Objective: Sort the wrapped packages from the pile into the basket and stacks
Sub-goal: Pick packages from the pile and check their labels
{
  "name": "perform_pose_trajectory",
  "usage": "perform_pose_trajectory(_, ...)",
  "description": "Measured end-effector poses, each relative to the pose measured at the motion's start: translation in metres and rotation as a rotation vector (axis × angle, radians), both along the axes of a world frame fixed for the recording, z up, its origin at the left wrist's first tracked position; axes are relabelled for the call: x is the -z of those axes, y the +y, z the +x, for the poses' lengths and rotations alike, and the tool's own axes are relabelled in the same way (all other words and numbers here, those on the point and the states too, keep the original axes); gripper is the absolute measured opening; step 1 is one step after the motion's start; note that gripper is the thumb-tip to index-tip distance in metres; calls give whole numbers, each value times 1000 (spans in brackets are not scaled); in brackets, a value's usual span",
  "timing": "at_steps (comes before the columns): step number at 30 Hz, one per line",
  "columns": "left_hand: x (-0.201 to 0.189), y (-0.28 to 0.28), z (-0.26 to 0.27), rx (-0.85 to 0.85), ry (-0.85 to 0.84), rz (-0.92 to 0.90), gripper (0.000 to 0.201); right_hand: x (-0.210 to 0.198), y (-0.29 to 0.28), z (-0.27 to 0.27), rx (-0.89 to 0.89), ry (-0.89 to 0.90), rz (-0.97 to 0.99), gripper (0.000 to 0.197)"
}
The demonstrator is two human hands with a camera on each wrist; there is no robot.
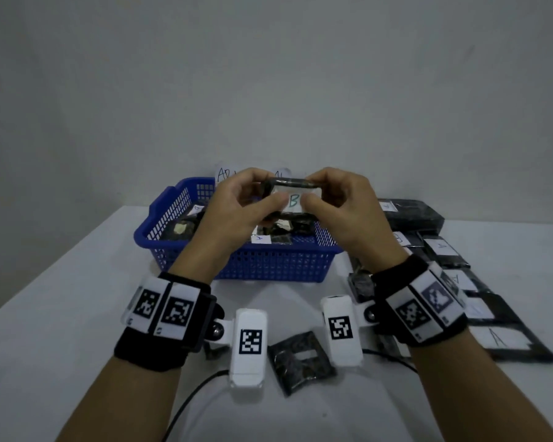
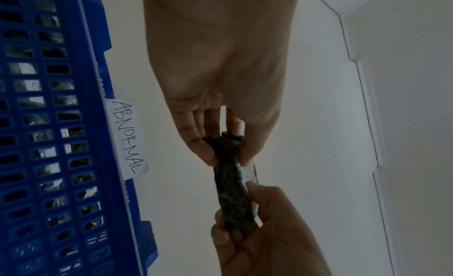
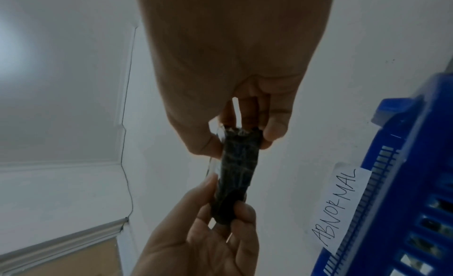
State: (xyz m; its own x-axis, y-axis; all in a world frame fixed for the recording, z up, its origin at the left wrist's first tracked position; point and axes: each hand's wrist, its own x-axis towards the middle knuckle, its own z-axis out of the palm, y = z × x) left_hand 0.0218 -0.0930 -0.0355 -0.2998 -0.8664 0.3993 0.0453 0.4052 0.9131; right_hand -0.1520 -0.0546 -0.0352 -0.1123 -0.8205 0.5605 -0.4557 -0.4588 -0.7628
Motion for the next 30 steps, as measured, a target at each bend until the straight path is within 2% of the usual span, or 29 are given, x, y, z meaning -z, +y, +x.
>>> perform_pose_trajectory(5, -2, -5, 7, 73, 32, 51, 18, -6, 7, -4, -102, -112, 136, 15)
perform_pose_trajectory(10, -4, -5, 14, 89, 15, -12, 19, -8, 9, 0, -166, -318, 411, 38)
perform_pose_trajectory(12, -4, -3, 13, 118, -18, -36, 13, -7, 7, 4, -195, -408, 435, 36)
perform_pose_trajectory(15, -4, -4, 8, 112, -9, -30, 8, -4, 3, 6, -181, -451, 370, 18)
perform_pose_trajectory(17, -3, -6, 7, 82, -29, -40, 17, -3, 1, 5, -169, -400, 314, 2)
perform_pose_trajectory(19, -2, -7, 6, 65, -62, -68, 26, -1, -1, 5, -148, -348, 259, 7)
perform_pose_trajectory(22, 0, -4, 5, 51, -70, -92, 28, 1, 1, 7, -111, -263, 166, 11)
perform_pose_trajectory(24, 0, -3, 3, 57, -88, -93, 25, 1, 2, 7, -98, -234, 106, 14)
perform_pose_trajectory(27, -2, -3, 2, 111, -69, 11, 17, -1, 2, 2, -109, -203, 9, 14)
perform_pose_trajectory(30, -4, -2, 2, 118, -21, 58, 11, -2, 3, -2, -155, -165, -2, 28)
